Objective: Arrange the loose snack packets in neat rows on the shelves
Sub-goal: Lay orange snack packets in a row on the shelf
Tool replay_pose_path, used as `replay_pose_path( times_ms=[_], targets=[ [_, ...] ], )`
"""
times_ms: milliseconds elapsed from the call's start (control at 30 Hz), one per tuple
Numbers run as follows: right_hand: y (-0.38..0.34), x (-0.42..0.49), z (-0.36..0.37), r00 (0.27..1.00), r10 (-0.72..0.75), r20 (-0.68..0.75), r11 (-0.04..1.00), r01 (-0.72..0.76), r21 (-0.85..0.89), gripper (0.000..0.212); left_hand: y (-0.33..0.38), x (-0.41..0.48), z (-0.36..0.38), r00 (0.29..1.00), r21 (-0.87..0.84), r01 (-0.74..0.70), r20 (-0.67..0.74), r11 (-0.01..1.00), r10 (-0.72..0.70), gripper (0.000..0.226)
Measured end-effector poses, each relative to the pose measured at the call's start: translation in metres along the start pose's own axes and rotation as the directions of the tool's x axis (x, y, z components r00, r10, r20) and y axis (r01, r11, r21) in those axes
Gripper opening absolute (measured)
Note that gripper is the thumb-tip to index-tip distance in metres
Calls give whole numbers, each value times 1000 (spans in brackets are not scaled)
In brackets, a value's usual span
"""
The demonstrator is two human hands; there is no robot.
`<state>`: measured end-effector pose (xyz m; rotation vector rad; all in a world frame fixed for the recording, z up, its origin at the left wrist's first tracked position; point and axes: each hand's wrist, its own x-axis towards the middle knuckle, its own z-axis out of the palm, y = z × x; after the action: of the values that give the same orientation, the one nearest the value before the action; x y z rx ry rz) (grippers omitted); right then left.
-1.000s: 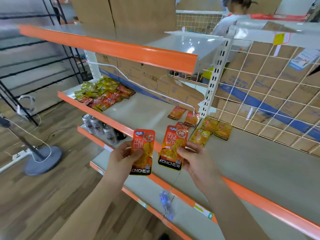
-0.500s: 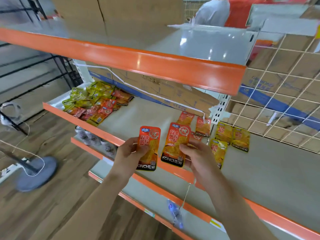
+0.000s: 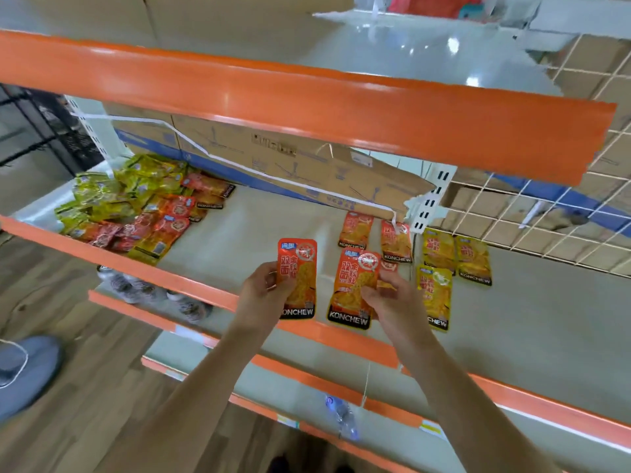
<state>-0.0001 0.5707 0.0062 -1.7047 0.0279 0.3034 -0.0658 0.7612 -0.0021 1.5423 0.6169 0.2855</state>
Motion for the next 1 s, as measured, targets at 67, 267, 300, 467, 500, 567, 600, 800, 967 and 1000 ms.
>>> replay_pose_path(
  times_ms=[67,267,300,467,500,567,600,800,967,1000],
  targets=[
    [6,6,5,998,-36,-50,999,35,-22,40,-2,16,-1,999,73,-31,26,997,29,20],
    [18,19,26,969,-167,-182,962,120,-246,48,-9,57,-3,987,291,-130,128,948,96,26],
    [19,22,30,965,-191,-181,950,135,-281,50,-10,64,-3,983,333,-165,138,928,125,28],
    [25,35,48,939,-332,-88,849,257,-461,54,-18,90,-5,958,528,-286,163,800,235,31],
    [27,37,51,935,-348,-60,813,269,-517,55,-23,97,-6,952,580,-304,161,756,259,33],
    [34,40,56,928,-371,-31,709,261,-655,54,-30,107,-8,950,688,-302,159,660,269,39],
    [34,40,58,928,-371,-33,644,231,-729,53,-33,109,-8,950,733,-297,162,612,266,42],
    [33,56,60,934,-350,-73,516,127,-847,44,-38,102,-5,865,802,-439,257,404,431,47],
    [49,74,31,845,-494,-205,470,61,-880,32,-44,98,-2,551,615,-782,608,100,571,43],
    [53,76,24,840,-487,-238,470,23,-882,35,-46,99,-1,482,559,-828,670,44,564,41]
  ],
)
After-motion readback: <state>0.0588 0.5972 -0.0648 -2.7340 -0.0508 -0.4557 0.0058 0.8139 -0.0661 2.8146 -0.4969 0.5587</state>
